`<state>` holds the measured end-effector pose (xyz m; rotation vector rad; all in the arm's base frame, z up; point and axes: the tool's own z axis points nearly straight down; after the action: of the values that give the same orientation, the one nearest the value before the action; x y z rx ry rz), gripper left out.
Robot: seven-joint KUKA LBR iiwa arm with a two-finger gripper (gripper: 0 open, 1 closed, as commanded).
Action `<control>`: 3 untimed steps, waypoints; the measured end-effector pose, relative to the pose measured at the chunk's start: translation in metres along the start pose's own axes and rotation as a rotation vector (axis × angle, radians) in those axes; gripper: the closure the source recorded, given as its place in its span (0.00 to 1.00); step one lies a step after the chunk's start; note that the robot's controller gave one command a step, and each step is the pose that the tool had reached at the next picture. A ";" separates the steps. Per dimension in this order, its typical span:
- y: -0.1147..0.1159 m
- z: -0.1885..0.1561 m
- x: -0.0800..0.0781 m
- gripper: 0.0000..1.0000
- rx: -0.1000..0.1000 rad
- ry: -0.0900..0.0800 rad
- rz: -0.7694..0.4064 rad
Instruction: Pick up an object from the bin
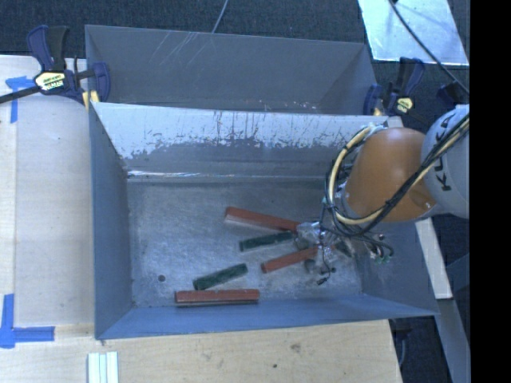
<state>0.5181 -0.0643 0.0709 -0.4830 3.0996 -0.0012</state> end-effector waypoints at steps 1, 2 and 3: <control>0.000 0.000 0.000 1.00 0.000 0.000 0.000; 0.000 -0.003 0.001 1.00 -0.001 0.002 0.000; 0.001 -0.016 0.002 1.00 -0.004 0.009 0.000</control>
Offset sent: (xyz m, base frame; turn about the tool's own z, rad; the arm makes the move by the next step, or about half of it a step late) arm 0.0000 0.0000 0.0325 0.0000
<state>0.5157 -0.0640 0.0867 -0.4847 3.1086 0.0025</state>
